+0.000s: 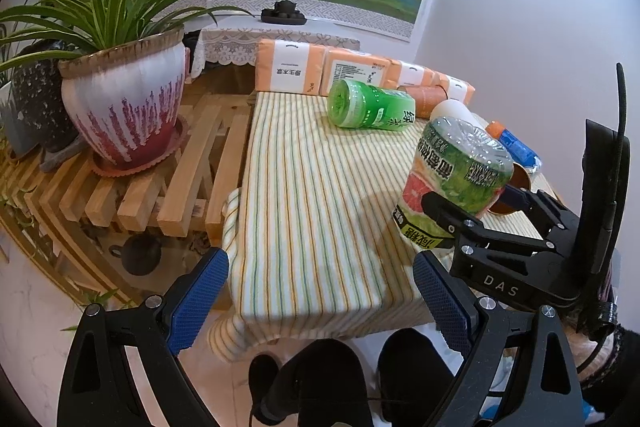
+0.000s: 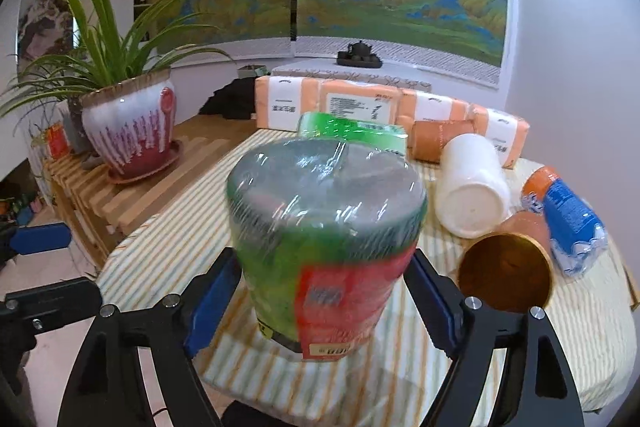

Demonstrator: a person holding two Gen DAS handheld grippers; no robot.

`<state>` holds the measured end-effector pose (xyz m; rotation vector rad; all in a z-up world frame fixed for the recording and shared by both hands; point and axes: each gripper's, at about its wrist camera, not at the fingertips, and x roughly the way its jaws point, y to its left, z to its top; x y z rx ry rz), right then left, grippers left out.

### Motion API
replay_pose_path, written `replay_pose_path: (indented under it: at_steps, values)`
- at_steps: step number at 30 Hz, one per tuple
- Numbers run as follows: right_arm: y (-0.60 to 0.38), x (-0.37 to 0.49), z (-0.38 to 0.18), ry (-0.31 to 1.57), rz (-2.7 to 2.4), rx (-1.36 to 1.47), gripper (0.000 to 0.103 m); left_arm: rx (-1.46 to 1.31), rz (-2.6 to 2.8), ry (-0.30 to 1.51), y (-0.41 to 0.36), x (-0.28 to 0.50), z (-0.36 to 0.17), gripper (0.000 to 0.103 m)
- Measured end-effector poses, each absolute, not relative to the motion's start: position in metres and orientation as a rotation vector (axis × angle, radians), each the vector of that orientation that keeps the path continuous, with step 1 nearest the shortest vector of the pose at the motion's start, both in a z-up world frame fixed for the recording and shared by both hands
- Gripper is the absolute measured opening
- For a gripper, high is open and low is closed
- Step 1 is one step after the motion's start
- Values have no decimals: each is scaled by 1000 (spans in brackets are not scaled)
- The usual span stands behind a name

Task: Flip cup upside down
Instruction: 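Lower the grapefruit cup onto the table standing on its base with the right tool, then open the right tool and pull it back from the cup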

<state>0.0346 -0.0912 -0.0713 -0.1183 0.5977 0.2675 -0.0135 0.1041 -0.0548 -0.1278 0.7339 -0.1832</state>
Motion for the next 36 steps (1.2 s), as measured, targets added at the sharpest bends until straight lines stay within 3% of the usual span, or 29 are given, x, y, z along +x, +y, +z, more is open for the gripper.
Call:
replay_pose_path:
  at_steps: [15,36]
  values:
    - [-108,5,-52,621,311,-63,85,-65,-206,720,77,-24,-54,95]
    - [-209,-44,-9,552,152,87,86,-45,-132,469,20,-46,15,97]
